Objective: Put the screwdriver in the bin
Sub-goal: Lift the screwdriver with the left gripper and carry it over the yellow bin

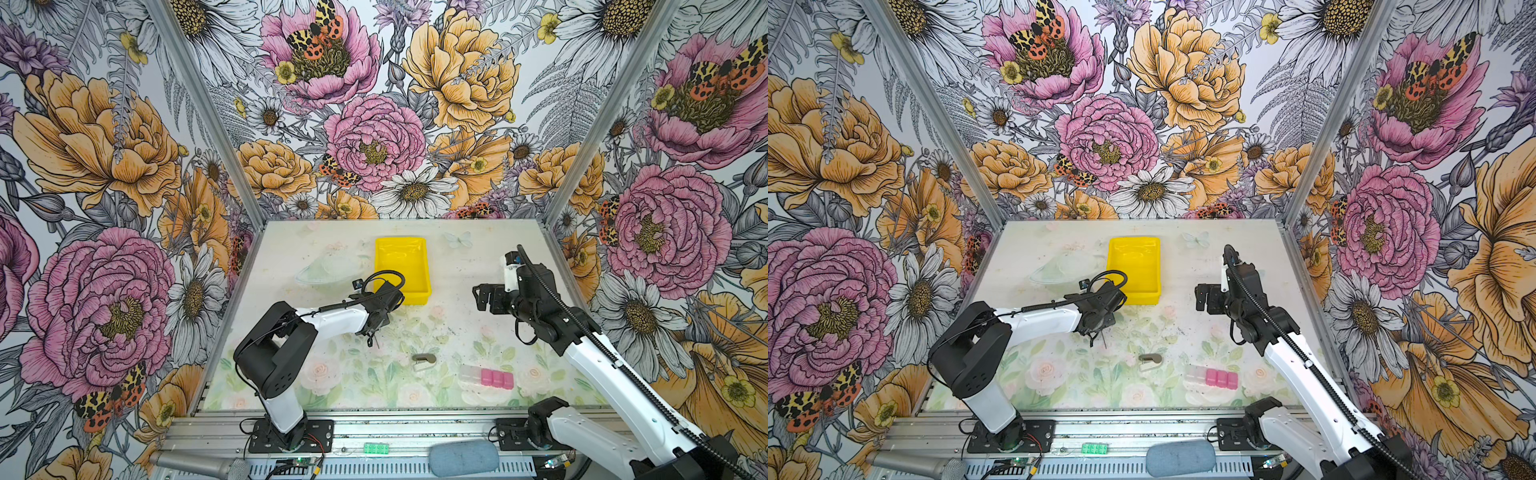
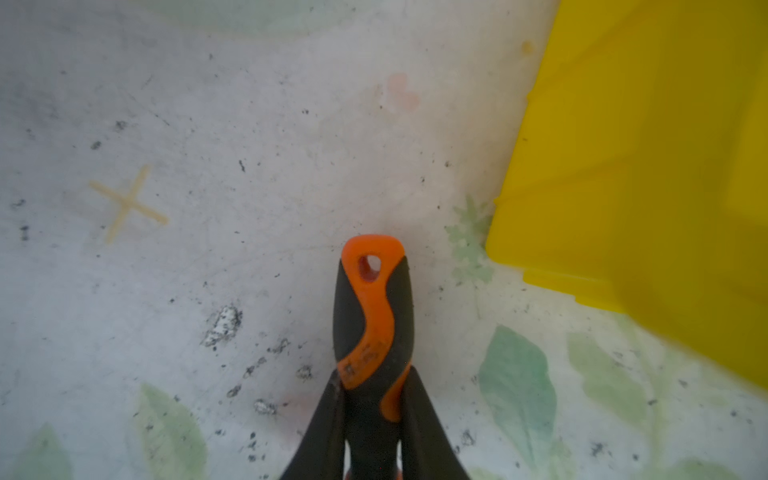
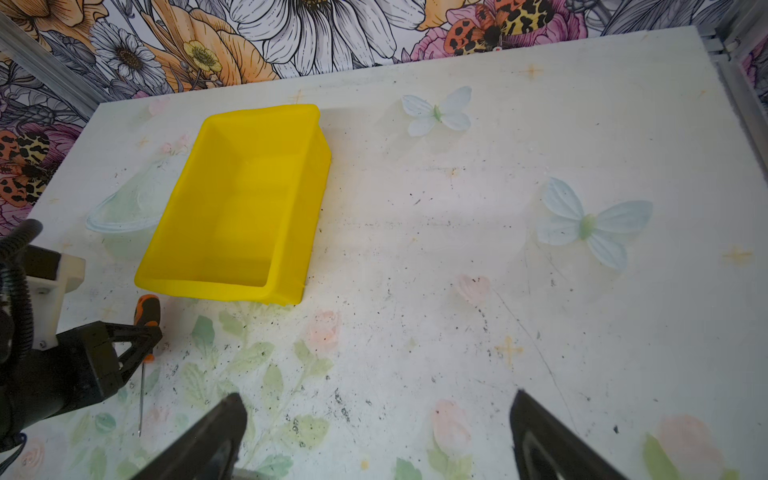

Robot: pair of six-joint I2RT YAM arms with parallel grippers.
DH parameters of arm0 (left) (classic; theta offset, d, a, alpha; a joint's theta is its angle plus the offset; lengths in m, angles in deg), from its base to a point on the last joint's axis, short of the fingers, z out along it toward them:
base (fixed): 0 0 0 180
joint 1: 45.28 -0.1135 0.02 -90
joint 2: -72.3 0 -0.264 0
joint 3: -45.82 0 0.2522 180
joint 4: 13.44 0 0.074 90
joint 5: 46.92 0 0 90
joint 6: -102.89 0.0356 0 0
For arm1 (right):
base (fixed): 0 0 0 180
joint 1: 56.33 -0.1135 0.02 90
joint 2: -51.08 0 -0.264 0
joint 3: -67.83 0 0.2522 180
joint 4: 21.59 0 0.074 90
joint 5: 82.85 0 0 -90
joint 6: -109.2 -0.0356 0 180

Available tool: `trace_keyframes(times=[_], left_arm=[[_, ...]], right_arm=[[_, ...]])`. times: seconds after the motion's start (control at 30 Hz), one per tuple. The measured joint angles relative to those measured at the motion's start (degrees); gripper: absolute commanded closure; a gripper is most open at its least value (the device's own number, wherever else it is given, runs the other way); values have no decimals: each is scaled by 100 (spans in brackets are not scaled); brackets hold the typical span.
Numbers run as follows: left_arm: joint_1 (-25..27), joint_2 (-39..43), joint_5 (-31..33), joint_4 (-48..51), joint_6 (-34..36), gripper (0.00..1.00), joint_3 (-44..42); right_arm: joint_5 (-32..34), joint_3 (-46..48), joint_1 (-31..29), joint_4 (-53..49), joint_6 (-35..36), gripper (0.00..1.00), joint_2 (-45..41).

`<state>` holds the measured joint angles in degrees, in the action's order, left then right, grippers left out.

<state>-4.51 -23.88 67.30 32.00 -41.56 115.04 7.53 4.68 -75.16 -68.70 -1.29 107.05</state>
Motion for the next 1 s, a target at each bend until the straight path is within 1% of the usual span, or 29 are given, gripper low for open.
trace_keyframes(times=[0.17, 0.23, 0.3, 0.4, 0.53, 0.63, 0.8, 1.0], left_arm=[[-205, 872, 46, 334, 79, 92, -4], [-363, 1172, 111, 511, 236, 92, 17], [-501, 1316, 170, 713, 516, 92, 151], [-638, 1287, 219, 927, 1080, 92, 643], [-658, 922, 219, 962, 1969, 92, 1816], [-686, 501, 186, 852, 2455, 92, 2566], [-796, -236, -142, 614, 2811, 90, 3161], [-817, -1432, -636, 487, 2898, 90, 3882]], right_arm=[[-9, -15, 0, -28, 2, 1, 87], [-15, -57, 0, -37, 20, 0, 131], [-15, -116, 4, -50, 52, 0, 162], [0, -214, 4, -52, 94, 1, 188], [70, -332, 15, -52, 107, 0, 188], [138, -393, 33, -50, 103, 0, 203], [229, -426, 66, -50, 22, 1, 308], [304, -426, 245, -46, -94, 1, 319]])
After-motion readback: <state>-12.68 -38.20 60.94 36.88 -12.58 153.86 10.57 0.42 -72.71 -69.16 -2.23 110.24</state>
